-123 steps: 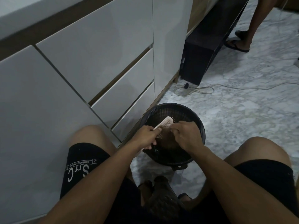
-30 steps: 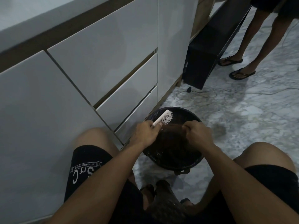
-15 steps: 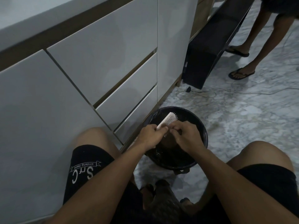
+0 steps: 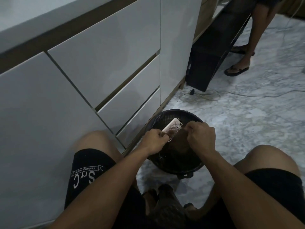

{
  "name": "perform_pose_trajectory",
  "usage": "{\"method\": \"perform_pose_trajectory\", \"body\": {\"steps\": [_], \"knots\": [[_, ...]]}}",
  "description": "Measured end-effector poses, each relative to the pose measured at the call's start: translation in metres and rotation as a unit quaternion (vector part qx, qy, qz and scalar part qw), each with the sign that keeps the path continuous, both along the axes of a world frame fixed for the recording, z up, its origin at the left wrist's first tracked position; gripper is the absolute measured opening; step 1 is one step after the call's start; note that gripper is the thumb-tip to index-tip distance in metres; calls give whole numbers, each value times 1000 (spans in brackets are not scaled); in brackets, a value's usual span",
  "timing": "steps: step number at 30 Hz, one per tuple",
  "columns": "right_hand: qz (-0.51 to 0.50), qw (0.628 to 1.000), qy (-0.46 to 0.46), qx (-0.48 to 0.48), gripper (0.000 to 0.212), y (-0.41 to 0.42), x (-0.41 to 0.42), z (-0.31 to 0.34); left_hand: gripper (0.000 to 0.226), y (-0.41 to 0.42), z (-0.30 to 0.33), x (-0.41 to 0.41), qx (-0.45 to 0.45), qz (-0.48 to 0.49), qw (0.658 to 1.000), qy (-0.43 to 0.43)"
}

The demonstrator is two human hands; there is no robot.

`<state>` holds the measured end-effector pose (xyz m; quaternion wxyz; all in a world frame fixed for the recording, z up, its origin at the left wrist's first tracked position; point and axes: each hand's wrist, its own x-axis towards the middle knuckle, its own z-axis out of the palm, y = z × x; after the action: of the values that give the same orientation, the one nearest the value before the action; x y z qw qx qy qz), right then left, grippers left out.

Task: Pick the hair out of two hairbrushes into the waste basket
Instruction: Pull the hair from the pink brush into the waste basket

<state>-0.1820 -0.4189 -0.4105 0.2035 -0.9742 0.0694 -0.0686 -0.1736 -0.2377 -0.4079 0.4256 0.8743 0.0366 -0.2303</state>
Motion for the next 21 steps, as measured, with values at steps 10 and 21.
{"method": "perform_pose_trajectory", "body": {"steps": [10, 21], "knots": [[212, 970, 33, 113, 31, 14, -6, -1, 25, -1, 3, 0, -4, -15, 999, 41], [32, 993, -8, 117, 16, 7, -1, 5, 22, -1, 8, 4, -18, -18, 999, 48]]}}
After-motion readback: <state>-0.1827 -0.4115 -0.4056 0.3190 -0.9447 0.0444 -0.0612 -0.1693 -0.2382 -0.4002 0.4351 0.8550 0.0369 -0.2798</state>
